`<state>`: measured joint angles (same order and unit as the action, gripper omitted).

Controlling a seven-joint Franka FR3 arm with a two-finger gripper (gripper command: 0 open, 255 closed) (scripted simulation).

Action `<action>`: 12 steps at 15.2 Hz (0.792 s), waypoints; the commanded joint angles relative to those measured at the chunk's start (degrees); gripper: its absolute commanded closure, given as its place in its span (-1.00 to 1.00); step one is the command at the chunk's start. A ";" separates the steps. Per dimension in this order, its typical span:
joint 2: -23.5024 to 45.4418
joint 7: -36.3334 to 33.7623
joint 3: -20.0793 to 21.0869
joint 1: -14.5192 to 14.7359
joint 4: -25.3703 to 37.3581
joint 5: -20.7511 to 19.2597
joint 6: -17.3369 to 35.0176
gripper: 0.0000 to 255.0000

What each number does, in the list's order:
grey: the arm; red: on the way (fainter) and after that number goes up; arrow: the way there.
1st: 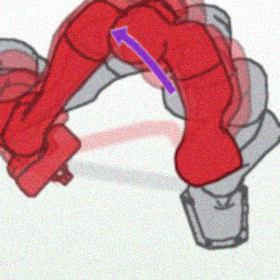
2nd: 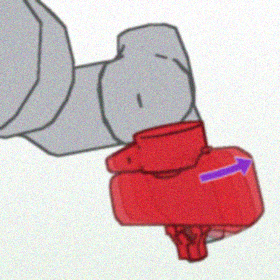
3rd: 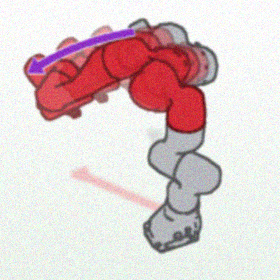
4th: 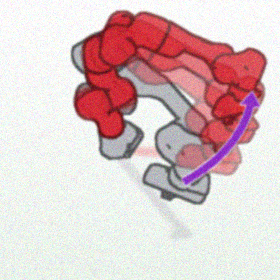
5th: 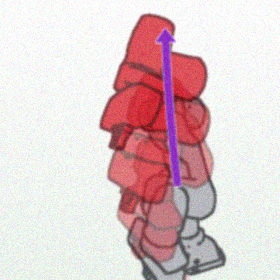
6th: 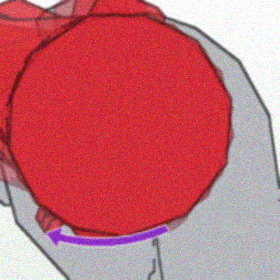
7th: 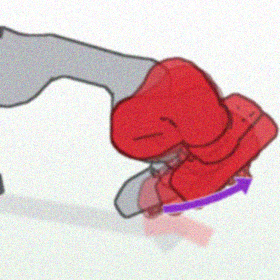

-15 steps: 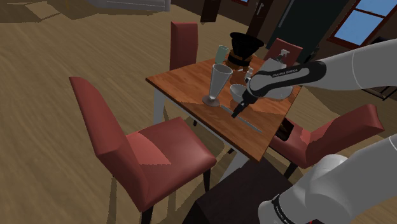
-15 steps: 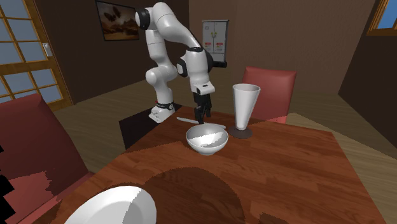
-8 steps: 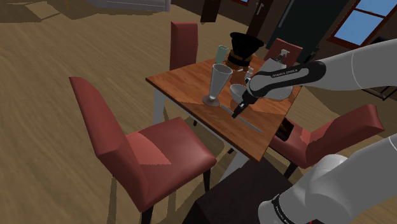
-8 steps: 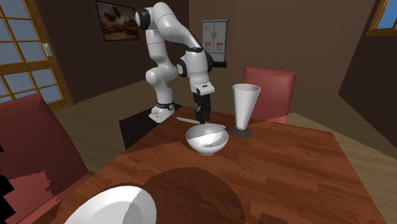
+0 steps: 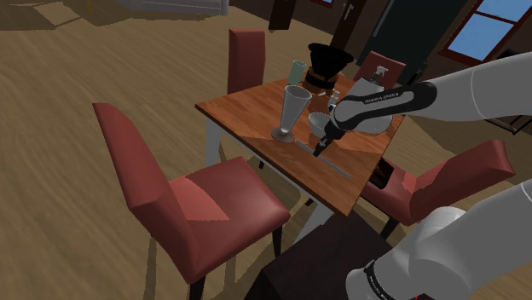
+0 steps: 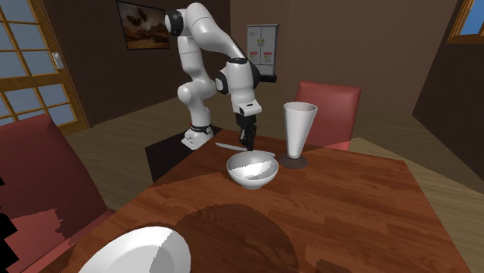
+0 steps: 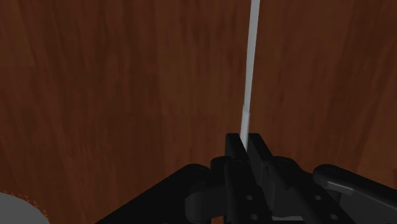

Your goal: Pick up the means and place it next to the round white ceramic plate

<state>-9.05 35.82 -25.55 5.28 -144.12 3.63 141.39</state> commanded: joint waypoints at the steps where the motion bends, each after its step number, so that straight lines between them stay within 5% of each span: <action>1: 0.00 0.00 0.00 0.00 -0.02 0.00 0.01 1.00; 12: -5.95 -3.39 1.41 -1.08 3.82 -3.61 -9.24 1.00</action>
<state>-14.51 32.59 -24.20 4.32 -140.68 0.29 133.02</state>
